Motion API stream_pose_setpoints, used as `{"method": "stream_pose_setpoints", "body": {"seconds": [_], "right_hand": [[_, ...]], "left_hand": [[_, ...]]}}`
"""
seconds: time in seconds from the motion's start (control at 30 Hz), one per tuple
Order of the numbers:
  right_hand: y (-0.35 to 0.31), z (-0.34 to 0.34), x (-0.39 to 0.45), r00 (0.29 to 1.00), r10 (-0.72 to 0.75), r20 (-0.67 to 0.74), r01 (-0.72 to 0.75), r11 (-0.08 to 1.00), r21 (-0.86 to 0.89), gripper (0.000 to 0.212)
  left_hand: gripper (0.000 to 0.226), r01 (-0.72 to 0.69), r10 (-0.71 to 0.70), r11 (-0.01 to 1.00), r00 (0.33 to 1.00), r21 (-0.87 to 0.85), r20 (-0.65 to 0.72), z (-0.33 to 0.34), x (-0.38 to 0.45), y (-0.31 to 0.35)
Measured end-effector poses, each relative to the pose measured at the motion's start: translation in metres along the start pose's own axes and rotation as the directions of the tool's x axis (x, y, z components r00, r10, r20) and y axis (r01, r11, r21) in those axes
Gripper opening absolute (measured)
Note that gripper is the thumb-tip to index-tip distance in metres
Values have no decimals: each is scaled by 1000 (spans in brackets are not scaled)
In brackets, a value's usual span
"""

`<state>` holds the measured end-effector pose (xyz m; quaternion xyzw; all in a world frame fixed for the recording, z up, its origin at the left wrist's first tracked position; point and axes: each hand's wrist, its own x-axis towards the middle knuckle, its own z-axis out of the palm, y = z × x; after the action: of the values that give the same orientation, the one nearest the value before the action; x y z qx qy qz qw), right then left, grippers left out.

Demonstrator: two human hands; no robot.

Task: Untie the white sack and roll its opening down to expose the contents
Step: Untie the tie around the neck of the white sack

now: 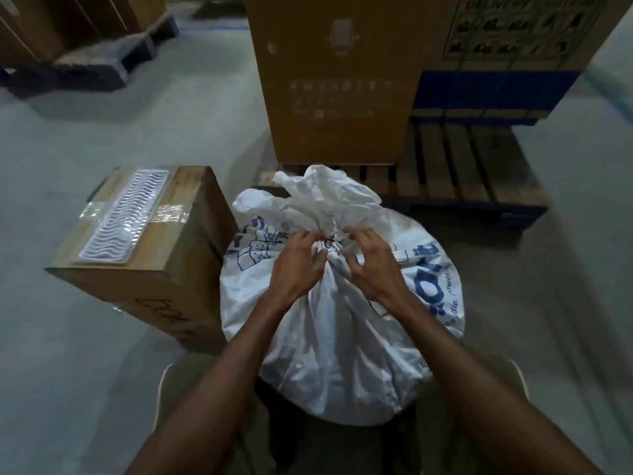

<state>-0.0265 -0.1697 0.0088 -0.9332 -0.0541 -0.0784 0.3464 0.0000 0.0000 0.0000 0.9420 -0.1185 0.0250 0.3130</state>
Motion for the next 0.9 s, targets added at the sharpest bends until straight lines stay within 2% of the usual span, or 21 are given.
{"method": "stream_pose_setpoints", "body": {"seconds": [0.07, 0.13, 0.27, 0.47, 0.63, 0.77, 0.9], "right_hand": [[13, 9, 21, 999, 36, 20, -37, 997, 74, 30], [28, 20, 42, 995, 70, 68, -75, 994, 75, 26], [44, 35, 72, 994, 74, 78, -82, 991, 102, 25], [57, 45, 86, 984, 124, 126, -141, 980, 143, 6], [60, 52, 85, 978, 180, 110, -196, 966, 166, 21], [59, 57, 82, 974, 224, 46, -229, 952, 205, 26], [59, 56, 85, 961, 275, 32, -275, 936, 219, 16]], "left_hand": [[29, -2, 1, 1000, 1000, 16, 31, 4, 20, -9], [25, 13, -17, 997, 999, 82, 49, 10, 38, -20], [20, 9, -12, 999, 998, 39, 65, 11, 59, -33], [22, -52, 49, 998, 996, 28, 80, 14, 76, -40], [25, -66, 65, 997, 997, 28, 49, 18, 82, -41], [12, -83, 81, 996, 996, 38, 31, 19, 86, -35], [13, -105, 99, 991, 993, 87, 62, 19, 85, -34]]}}
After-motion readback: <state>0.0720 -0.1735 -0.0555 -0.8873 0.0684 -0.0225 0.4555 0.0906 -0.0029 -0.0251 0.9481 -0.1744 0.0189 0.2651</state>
